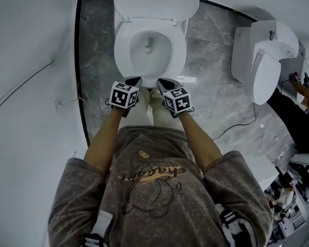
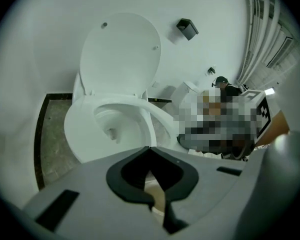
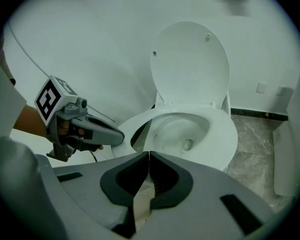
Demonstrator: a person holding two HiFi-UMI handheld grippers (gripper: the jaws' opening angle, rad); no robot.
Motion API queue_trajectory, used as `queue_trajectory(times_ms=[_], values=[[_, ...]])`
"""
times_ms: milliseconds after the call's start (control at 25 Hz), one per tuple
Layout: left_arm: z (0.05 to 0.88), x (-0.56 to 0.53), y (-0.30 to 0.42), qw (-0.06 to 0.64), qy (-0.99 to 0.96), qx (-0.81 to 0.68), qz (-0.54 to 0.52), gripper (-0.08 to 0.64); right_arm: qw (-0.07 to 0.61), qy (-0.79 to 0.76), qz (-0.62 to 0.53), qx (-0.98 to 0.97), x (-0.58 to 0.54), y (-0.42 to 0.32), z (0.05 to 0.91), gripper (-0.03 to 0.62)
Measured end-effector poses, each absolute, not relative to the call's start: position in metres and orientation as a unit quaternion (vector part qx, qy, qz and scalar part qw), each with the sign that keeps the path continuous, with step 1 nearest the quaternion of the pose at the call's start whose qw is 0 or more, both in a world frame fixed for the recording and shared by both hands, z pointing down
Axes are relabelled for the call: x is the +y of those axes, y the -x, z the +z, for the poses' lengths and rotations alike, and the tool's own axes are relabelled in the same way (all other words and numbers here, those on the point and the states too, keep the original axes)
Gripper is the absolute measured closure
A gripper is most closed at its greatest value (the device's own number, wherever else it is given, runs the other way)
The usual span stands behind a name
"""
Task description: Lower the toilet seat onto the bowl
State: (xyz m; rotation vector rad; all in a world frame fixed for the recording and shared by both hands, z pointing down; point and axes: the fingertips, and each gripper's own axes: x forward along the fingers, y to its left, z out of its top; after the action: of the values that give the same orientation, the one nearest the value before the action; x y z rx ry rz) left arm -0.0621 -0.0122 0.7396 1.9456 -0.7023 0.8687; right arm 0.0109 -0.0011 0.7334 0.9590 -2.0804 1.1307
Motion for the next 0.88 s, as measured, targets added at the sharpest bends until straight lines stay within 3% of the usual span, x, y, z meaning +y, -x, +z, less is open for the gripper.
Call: queue_trajectory(times_ms=[480,880], values=[[0.843,0.030,0.068,0.473,-0.741,-0.271,0.392,0.551,0.353,-0.321,0.443,-0.759,0.042,-0.003,0.838,0.563],[0.914,0.044,0.071,0.485,-0.722,-0.275,0.410,0.551,0.364,-0.331,0.469,-0.733,0.054,0.000,0.908,0.563]])
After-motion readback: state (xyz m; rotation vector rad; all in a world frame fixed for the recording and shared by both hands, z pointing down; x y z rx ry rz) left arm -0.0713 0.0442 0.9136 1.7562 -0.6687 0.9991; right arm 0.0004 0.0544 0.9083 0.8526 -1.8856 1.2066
